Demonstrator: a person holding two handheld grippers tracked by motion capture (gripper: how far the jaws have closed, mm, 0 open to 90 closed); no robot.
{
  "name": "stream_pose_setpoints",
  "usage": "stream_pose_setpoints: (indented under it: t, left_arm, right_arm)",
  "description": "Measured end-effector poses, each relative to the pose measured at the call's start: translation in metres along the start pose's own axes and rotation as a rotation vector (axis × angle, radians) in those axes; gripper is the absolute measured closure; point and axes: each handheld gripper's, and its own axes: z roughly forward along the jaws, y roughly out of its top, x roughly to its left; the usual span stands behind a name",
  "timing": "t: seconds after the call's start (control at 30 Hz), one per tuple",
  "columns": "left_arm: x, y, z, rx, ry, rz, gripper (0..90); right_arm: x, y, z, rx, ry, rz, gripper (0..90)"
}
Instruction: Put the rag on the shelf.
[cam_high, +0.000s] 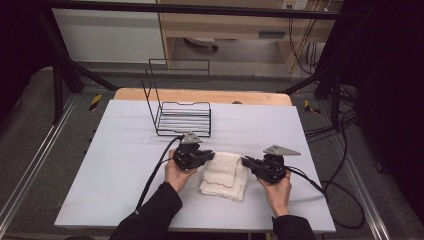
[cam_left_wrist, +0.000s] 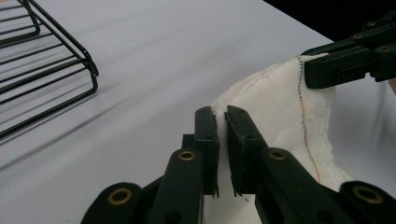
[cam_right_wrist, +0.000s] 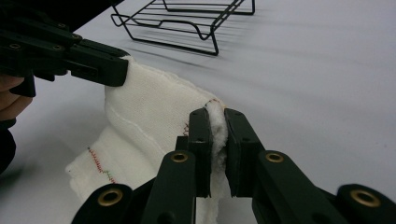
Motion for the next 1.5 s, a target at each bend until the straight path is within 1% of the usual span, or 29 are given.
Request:
stream_pose_setpoints:
  t: [0.1, 0.13, 0.2, 0.3, 0.37, 0.63, 0.8, 0.93, 1.07, 1.2, 1.5]
  left_arm:
    - [-0.003, 0.001, -0.006, -0.017, -0.001, 0.010, 82.8]
    - [-0.004, 0.002, -0.008, -0.024, -0.001, 0.009, 82.8]
    - [-0.006, 0.003, -0.011, -0.032, -0.001, 0.016, 82.8]
    - [-0.008, 0.004, -0.016, -0.043, 0.002, 0.022, 82.7]
    - [-0.010, 0.004, -0.019, -0.051, 0.000, 0.024, 82.8]
    - [-0.014, 0.005, -0.030, -0.089, -0.002, 0.024, 82.8]
    - [-0.016, 0.007, -0.037, -0.114, -0.007, 0.022, 82.8]
    - [-0.018, 0.008, -0.042, -0.134, -0.007, 0.022, 82.8]
    - [-0.018, 0.010, -0.047, -0.153, -0.007, 0.022, 82.7]
    - [-0.019, 0.011, -0.052, -0.162, -0.004, 0.026, 82.8]
    - [-0.019, 0.015, -0.062, -0.183, -0.003, 0.026, 82.7]
  right_arm:
    - [0.003, 0.002, -0.004, -0.016, 0.003, -0.010, 82.1]
    - [0.005, 0.004, -0.007, -0.026, 0.006, -0.022, 82.1]
    - [0.006, 0.005, -0.008, -0.027, 0.007, -0.025, 82.1]
    - [0.010, 0.008, -0.012, -0.040, 0.002, -0.044, 82.1]
    - [0.013, 0.010, -0.016, -0.055, 0.008, -0.054, 82.2]
    - [0.020, 0.016, -0.023, -0.070, 0.011, -0.086, 82.2]
    - [0.024, 0.019, -0.027, -0.083, 0.020, -0.090, 82.2]
    - [0.028, 0.023, -0.032, -0.096, 0.022, -0.109, 82.3]
    - [0.031, 0.026, -0.034, -0.103, 0.026, -0.115, 82.3]
    - [0.034, 0.029, -0.037, -0.109, 0.032, -0.120, 82.3]
    - [0.044, 0.036, -0.043, -0.121, 0.039, -0.150, 82.4]
